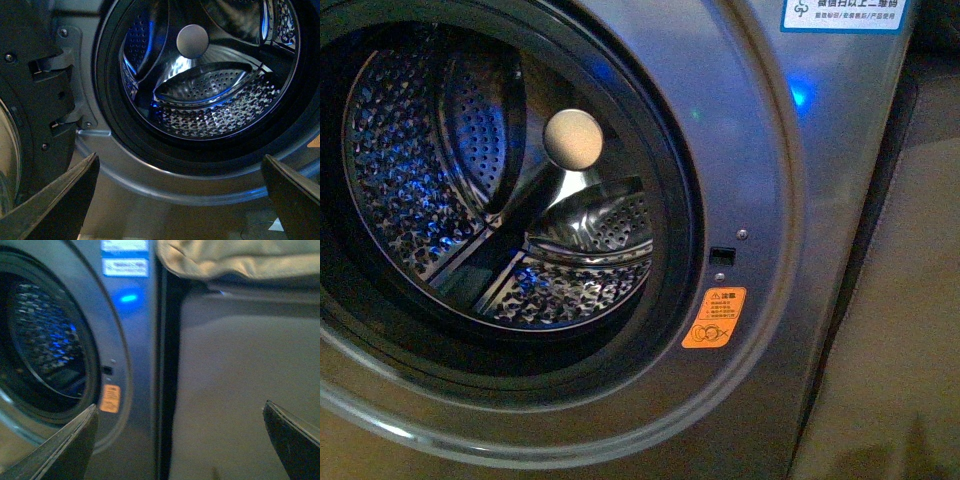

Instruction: Put clothes into washing machine

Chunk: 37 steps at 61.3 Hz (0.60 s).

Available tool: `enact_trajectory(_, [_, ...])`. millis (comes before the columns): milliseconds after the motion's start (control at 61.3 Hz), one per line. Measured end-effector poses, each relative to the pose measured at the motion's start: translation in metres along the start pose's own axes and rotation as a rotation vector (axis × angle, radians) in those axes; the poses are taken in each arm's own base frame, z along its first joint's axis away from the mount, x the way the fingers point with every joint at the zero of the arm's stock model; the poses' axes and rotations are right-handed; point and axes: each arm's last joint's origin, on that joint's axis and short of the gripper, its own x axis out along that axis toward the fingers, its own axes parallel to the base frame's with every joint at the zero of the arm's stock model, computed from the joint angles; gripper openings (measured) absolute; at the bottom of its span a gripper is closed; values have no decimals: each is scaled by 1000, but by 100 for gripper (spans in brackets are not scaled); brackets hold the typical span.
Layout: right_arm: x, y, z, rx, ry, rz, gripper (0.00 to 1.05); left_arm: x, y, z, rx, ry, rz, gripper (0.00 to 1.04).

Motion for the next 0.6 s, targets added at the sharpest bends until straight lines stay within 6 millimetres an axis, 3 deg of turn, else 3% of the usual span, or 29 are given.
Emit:
enact_trajectory(98, [0, -10, 5, -2, -24, 90, 97, 0, 0, 0, 0, 0, 2, 98])
enact_trajectory(375, [5, -53, 31, 6, -90, 22, 97, 0, 0, 0, 0, 0, 1, 98])
enact_trajectory(473, [7, -77, 46, -7, -113, -26, 97, 0, 0, 0, 0, 0, 1, 98])
enact_trajectory(604, [9, -126, 56, 14, -75, -136, 97, 0, 0, 0, 0, 0, 1, 98])
